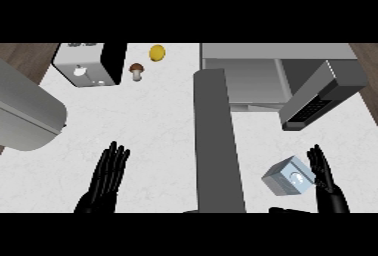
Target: Pick up the milk, place it into the microwave and close the microwave
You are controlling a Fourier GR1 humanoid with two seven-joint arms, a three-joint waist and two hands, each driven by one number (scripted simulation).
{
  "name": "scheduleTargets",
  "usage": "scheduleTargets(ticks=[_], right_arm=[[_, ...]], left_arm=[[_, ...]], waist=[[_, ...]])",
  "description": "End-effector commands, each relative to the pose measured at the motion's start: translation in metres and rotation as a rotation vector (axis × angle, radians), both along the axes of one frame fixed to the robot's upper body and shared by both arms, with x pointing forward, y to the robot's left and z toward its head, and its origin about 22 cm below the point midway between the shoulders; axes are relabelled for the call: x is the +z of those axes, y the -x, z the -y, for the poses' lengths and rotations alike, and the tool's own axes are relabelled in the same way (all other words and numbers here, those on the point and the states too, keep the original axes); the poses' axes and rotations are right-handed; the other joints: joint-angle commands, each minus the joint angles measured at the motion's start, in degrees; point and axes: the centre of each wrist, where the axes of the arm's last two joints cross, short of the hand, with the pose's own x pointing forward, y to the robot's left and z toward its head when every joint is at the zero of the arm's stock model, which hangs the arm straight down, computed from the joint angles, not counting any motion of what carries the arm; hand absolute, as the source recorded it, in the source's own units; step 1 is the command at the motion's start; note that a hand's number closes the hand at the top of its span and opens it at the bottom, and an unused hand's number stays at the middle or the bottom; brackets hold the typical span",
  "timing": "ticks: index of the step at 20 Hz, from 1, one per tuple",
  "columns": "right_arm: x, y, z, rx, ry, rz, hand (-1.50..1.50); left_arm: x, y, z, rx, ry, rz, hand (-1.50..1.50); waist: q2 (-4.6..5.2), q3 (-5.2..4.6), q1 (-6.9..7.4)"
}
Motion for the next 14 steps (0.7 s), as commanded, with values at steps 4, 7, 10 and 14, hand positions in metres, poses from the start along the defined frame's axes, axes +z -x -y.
scheduleTargets(ticks=[4, 7, 10, 14], right_arm=[[-0.034, -0.012, 0.007, -0.053, 0.03, 0.016, -1.5], [-0.042, -0.02, -0.003, -0.055, 0.03, 0.02, 1.5], [-0.051, -0.032, 0.015, -0.09, 0.003, 0.059, 1.5], [-0.063, -0.023, 0.008, -0.109, 0.121, 0.027, 1.5]], left_arm=[[0.002, 0.017, -0.006, 0.022, 0.012, -0.013, -1.5], [-0.005, 0.0, -0.038, 0.028, -0.018, 0.01, -1.5], [-0.011, 0.014, -0.037, 0.009, -0.004, 0.012, -1.5], [-0.01, 0.007, -0.061, 0.025, -0.011, 0.007, -1.5]], waist=[[-0.01, 0.01, 0.06], [0.01, 0.0, 0.02], [0.04, 0.03, 0.3], [0.07, 0.02, 0.19]])
